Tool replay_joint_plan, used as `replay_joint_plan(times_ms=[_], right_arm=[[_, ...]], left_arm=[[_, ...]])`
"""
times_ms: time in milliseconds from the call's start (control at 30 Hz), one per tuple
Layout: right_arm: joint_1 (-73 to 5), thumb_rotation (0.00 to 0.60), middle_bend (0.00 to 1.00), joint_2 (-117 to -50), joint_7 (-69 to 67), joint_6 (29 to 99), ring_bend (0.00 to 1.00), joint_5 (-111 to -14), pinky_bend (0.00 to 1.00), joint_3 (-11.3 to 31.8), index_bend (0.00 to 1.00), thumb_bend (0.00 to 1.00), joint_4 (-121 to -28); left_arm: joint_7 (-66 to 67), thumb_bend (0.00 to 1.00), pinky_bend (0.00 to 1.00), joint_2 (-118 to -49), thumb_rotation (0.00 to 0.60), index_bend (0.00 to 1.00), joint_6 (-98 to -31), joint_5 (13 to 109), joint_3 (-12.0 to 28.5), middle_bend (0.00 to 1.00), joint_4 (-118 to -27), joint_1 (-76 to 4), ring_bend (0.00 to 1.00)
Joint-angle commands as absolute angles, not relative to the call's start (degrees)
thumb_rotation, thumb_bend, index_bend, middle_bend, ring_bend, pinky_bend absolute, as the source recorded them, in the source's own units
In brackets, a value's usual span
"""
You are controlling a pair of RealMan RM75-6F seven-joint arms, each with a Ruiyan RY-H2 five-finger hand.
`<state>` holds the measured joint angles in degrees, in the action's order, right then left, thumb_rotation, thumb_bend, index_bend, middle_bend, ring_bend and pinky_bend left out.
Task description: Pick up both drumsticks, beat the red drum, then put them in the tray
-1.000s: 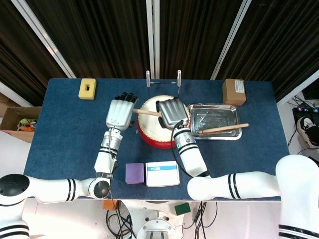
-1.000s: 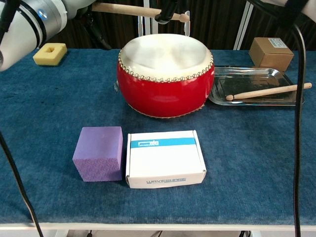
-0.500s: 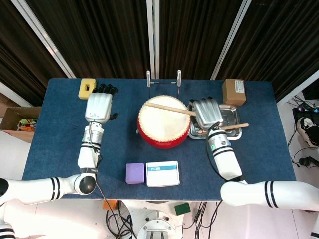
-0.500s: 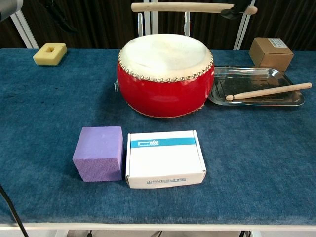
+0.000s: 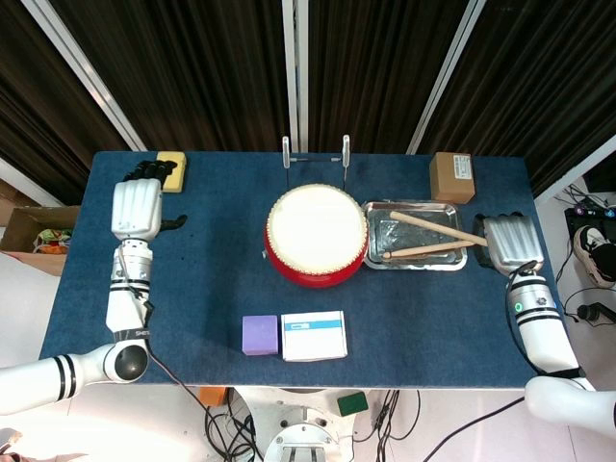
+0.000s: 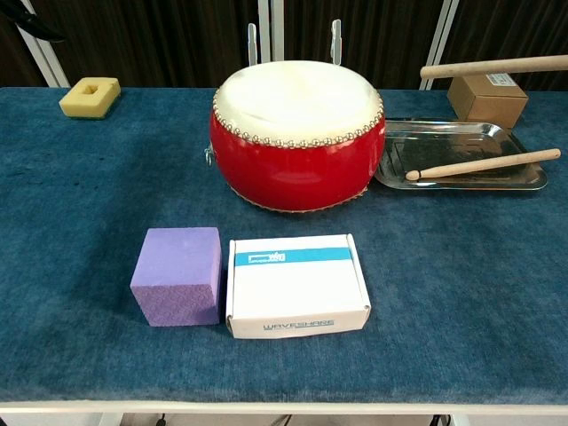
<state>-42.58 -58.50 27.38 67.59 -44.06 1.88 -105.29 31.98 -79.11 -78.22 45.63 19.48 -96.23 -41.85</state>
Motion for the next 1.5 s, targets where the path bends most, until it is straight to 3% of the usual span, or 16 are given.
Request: replay_joint_plan(times_ms=[33,400,667,767,933,1000,1267,1500], right_arm=[[-40.58,0.600,0.63,-59.99,24.10,62.41,0.48,-46.84,0.42,0.45,0.76,0.53,-98.60],[-45.37,0.600,0.63,-72.07,27.24,49.71,0.48,-43.95,0.40,2.09,0.75,0.53,-80.70],[-47.71,0.600,0.59,-79.38,32.43,49.02,0.41,-45.78,0.36,2.30,0.68,0.47,-68.63],[-48.31,0.600,0.52,-81.50,35.54,49.29,0.34,-45.37,0.31,2.30,0.60,0.42,-65.49],[-49.24,0.600,0.36,-84.45,39.97,48.56,0.19,-42.40,0.23,3.08,0.38,0.34,-62.48],[-49.47,0.600,0.32,-85.65,41.65,48.84,0.15,-41.40,0.22,3.38,0.33,0.33,-61.61],[-47.50,0.600,0.23,-83.64,42.27,53.92,0.10,-41.75,0.20,4.75,0.19,0.33,-66.85],[-36.97,0.600,0.26,-68.94,29.45,68.48,0.11,-52.84,0.21,4.66,0.16,0.33,-87.26]], left_arm=[[30.13,0.07,0.33,-78.33,0.600,0.20,-78.81,47.01,19.15,0.23,-96.71,-40.43,0.17],[27.48,0.07,0.33,-78.06,0.600,0.19,-78.61,48.15,18.84,0.23,-96.21,-38.26,0.17],[25.33,0.07,0.33,-77.17,0.600,0.19,-78.95,48.34,18.84,0.23,-95.43,-36.07,0.17],[24.34,0.07,0.33,-76.72,0.600,0.18,-79.17,48.64,18.86,0.23,-95.49,-35.17,0.17],[23.21,0.07,0.33,-75.95,0.600,0.18,-79.14,48.97,18.88,0.22,-95.47,-33.96,0.16],[22.91,0.07,0.33,-75.69,0.600,0.18,-79.16,49.34,18.67,0.22,-95.36,-33.48,0.16],[22.32,0.06,0.33,-73.48,0.600,0.18,-78.50,51.95,15.74,0.22,-95.00,-30.76,0.16],[14.56,0.06,0.30,-66.82,0.600,0.18,-76.30,60.14,10.76,0.22,-95.42,-25.76,0.16]])
